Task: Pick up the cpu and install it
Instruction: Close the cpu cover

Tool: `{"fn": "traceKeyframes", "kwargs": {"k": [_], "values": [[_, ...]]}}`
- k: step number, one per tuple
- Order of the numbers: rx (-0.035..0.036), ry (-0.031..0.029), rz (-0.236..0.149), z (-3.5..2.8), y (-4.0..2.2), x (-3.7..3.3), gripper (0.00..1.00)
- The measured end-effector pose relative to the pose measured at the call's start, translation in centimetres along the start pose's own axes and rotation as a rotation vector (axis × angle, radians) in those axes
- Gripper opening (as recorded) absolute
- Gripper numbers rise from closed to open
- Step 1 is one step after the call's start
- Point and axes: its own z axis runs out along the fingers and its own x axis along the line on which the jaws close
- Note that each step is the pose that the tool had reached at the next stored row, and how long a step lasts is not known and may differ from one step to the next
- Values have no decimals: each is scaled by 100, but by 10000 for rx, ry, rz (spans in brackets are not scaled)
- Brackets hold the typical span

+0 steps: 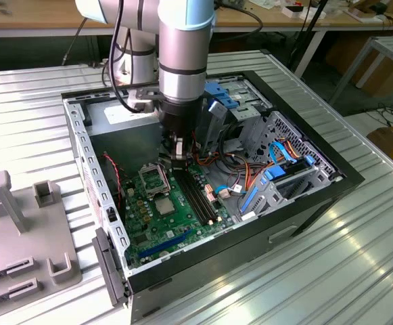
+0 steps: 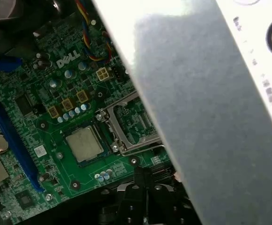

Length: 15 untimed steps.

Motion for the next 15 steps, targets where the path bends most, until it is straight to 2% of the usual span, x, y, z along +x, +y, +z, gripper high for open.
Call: {"fn": "traceKeyframes", "kwargs": {"k": [1, 5, 7, 12, 15], "values": [[48, 98, 0, -2, 0, 0, 11], [114, 231, 1, -25, -3, 6, 11], [155, 316, -1, -26, -3, 6, 11], [161, 327, 2, -28, 2, -2, 11], [161, 328, 3, -44, 25, -51, 11]]}}
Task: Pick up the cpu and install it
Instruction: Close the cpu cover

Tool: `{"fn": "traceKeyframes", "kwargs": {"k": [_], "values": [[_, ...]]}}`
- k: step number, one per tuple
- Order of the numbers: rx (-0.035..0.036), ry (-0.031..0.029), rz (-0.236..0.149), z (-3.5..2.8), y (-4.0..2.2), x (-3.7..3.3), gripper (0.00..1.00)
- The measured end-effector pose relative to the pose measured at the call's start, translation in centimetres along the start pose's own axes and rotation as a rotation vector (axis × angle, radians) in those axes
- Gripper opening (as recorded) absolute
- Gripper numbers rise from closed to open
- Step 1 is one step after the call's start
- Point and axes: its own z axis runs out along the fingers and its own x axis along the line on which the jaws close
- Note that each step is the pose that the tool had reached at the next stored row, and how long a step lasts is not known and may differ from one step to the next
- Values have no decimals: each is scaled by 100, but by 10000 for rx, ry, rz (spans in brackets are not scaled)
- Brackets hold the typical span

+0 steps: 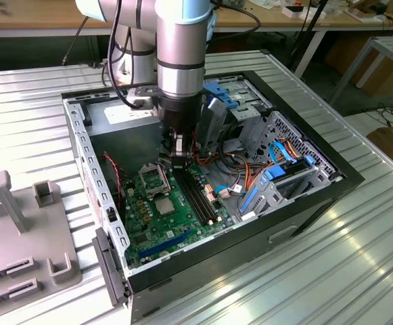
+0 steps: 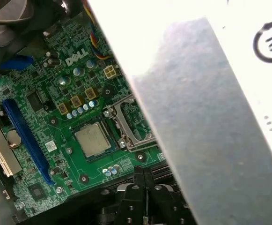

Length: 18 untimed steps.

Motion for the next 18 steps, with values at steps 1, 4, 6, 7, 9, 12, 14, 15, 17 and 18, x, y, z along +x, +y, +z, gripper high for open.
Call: {"fn": "traceKeyframes", "kwargs": {"k": [1, 4, 6, 7, 9, 12, 14, 15, 17, 18], "values": [[0, 0, 0, -3, 4, -9, 11], [-13, 6, 48, -5, 7, -14, 11], [-74, -95, 81, -4, 5, -10, 11], [-151, -250, 82, -2, 3, -6, 11], [-265, -478, 83, 3, -4, 7, 11], [-405, -762, 86, 6, -10, 21, 11], [-542, -1063, 90, 9, -14, 28, 11], [-604, -1204, 92, 11, -16, 31, 11], [-746, -1513, 95, 14, -21, 43, 11], [-808, -1646, 97, 16, -24, 49, 11]]}}
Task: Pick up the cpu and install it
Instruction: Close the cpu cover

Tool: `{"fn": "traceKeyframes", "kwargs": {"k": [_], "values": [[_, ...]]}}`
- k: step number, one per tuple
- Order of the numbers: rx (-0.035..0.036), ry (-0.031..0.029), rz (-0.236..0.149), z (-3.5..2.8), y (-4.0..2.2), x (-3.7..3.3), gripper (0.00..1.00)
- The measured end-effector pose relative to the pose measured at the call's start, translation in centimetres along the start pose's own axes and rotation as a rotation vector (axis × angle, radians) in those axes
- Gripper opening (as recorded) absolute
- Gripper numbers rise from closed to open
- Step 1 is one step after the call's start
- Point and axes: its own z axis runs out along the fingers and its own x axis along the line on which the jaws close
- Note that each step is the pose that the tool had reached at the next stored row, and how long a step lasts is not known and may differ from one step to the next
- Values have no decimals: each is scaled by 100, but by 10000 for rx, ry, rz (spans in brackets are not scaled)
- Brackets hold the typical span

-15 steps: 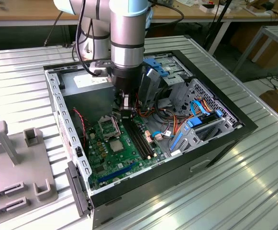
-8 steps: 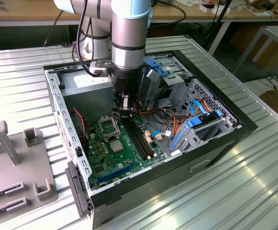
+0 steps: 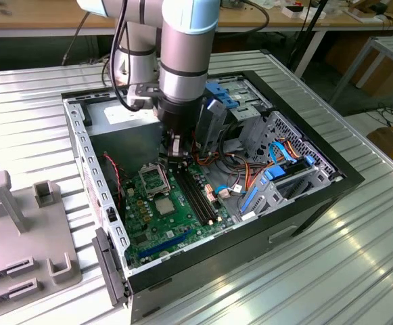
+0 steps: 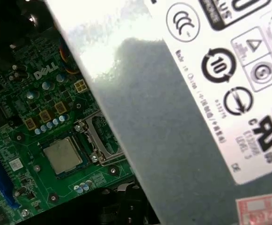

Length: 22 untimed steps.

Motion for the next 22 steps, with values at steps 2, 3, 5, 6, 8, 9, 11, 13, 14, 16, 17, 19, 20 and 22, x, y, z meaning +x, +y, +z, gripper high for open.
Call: {"fn": "traceKeyframes", "kwargs": {"k": [2, 3, 5, 6, 8, 9, 11, 13, 14, 16, 17, 19, 20, 22], "values": [[-136, -279, 2, 2, -8, 17, 11], [-198, -406, 4, 3, -12, 25, 11], [-311, -645, 6, 6, -24, 48, 11], [-337, -701, 8, 8, -30, 62, 11], [-375, -780, 8, 13, -46, 96, 11], [-401, -836, 8, 17, -52, 109, 11], [-486, -1015, 9, 20, -62, 129, 11], [-576, -1204, 11, 24, -72, 149, 11], [-591, -1234, 12, 25, -75, 155, 11], [-611, -1274, 13, 32, -83, 172, 11], [-617, -1286, 13, 36, -86, 178, 11], [-684, -1420, 14, 45, -90, 187, 11], [-786, -1619, 15, 48, -93, 192, 11], [-891, -1828, 18, 52, -97, 200, 11]]}}
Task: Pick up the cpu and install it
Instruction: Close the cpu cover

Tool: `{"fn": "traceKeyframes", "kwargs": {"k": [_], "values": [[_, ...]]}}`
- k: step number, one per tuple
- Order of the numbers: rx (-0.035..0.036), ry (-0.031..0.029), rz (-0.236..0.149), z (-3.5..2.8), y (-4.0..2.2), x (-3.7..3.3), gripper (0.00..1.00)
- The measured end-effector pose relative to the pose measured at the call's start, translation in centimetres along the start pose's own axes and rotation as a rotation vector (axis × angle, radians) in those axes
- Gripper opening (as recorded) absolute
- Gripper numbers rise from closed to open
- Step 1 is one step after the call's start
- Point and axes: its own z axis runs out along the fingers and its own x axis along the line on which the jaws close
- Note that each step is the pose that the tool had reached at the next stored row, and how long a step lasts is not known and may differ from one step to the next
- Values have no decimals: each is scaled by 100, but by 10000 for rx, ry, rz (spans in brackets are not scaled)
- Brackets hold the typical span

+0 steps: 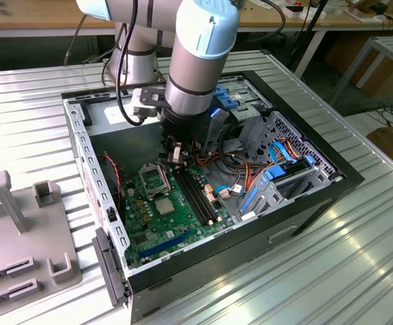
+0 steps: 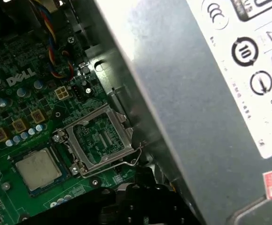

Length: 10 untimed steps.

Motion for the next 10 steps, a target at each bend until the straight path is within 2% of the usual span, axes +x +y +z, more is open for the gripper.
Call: {"fn": "traceKeyframes", "kwargs": {"k": [1, 2, 5, 6, 8, 9, 10], "values": [[-33, -67, 0, 3, -4, 7, 11], [-47, -95, 1, 7, -6, 13, 11], [-53, -107, 2, 22, -12, 25, 11], [-67, -131, 1, 25, -14, 27, 11], [-134, -264, 2, 31, -17, 35, 11], [-192, -380, 4, 36, -21, 43, 11], [-217, -431, 4, 38, -23, 48, 11]]}}
